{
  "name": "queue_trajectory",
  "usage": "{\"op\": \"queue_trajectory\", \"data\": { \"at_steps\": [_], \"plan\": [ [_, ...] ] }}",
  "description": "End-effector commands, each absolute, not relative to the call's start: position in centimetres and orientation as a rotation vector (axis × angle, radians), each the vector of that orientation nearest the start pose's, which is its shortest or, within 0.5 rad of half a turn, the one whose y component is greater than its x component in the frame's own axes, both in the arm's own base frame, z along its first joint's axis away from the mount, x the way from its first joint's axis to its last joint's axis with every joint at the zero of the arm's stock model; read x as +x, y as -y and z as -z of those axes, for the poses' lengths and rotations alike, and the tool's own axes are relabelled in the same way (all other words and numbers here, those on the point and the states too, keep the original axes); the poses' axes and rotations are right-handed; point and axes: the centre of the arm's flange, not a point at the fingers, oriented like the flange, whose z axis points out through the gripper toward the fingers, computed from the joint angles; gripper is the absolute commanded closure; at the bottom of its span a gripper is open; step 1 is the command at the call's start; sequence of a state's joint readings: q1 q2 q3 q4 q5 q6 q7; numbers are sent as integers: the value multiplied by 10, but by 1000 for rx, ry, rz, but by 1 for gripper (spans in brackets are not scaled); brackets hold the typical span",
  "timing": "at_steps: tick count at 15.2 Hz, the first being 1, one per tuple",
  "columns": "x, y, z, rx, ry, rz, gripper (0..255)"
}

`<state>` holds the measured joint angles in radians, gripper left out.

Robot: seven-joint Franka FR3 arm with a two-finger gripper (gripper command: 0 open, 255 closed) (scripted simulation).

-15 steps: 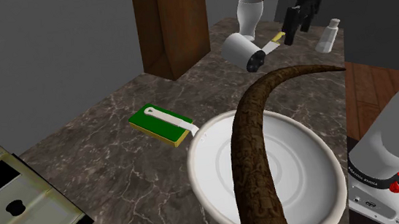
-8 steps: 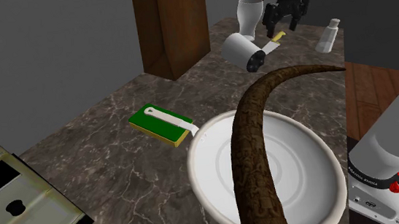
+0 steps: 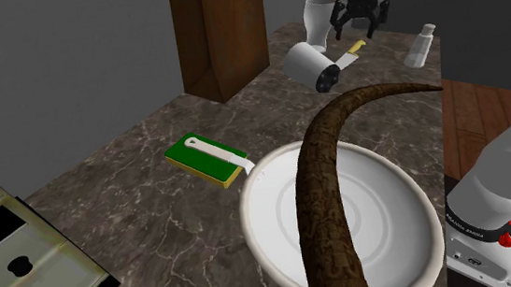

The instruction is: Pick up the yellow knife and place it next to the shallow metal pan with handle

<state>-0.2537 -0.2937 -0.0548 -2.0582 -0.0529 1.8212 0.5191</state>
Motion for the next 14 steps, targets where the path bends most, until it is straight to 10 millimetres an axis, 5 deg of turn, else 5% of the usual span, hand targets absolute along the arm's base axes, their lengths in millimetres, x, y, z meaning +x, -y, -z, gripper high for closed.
{"op": "queue_trajectory", "data": {
  "at_steps": [1, 9, 14],
  "plan": [
    [458, 175, -560, -2825, -1401, 103, 0],
    [462, 185, -521, -2799, -1442, 105, 0],
    [462, 185, -518, -2799, -1442, 105, 0]
  ]
}}
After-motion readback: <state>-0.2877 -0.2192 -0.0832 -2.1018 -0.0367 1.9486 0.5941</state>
